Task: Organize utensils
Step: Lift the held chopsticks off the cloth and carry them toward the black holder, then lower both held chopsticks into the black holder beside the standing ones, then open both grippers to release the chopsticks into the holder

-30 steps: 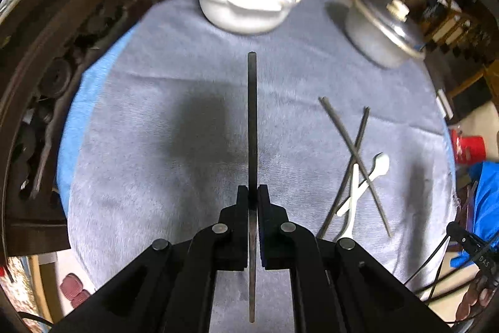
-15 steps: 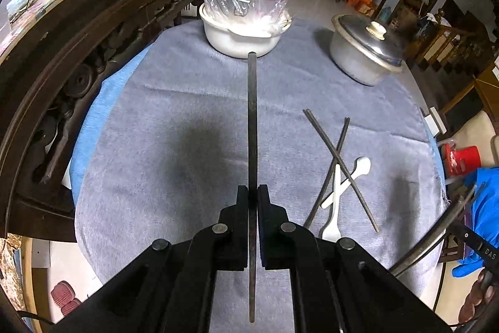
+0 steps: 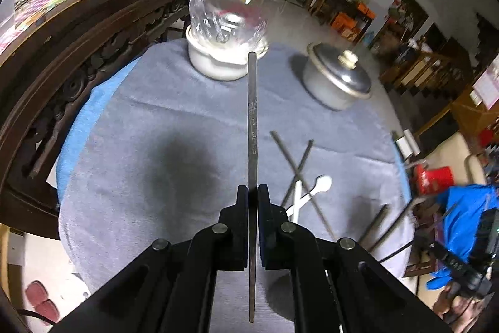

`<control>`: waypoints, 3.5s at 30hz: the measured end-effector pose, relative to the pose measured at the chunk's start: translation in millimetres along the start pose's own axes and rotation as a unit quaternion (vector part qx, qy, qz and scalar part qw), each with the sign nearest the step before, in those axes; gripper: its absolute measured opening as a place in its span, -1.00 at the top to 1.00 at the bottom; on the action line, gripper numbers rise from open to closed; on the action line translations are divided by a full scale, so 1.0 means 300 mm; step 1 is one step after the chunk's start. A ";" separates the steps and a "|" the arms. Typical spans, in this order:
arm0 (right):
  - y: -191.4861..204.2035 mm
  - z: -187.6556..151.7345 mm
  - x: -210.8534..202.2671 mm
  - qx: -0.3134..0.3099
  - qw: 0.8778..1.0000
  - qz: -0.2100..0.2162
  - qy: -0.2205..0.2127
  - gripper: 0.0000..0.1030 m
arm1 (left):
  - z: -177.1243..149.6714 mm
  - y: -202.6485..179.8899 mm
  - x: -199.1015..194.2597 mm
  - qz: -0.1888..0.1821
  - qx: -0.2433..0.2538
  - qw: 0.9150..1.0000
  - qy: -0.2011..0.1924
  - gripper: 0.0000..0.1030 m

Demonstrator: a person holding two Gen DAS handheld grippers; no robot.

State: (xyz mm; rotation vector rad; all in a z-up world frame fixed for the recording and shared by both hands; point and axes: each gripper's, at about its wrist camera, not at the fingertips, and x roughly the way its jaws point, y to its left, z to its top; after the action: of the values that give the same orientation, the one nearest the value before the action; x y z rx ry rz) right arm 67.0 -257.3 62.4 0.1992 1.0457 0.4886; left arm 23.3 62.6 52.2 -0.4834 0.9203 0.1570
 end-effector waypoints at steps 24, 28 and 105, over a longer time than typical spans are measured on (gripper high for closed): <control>0.197 -0.014 -0.382 -0.052 0.989 0.083 -0.107 0.87 | -0.099 -0.108 -0.183 -0.082 -0.027 0.989 -0.124 0.90; 0.243 -0.041 -0.342 -0.065 0.989 0.092 -0.093 0.87 | -0.138 -0.128 -0.158 -0.072 -0.017 0.987 -0.140 0.90; 0.281 -0.131 0.075 -0.060 0.992 0.100 0.046 0.80 | -0.391 -0.140 -0.059 -0.071 0.047 0.993 -0.079 0.89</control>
State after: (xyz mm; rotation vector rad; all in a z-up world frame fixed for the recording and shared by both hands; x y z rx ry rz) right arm 17.5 -175.7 57.8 0.1761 1.0879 0.7463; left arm -58.6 -27.6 20.7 -0.4416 0.7315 0.0227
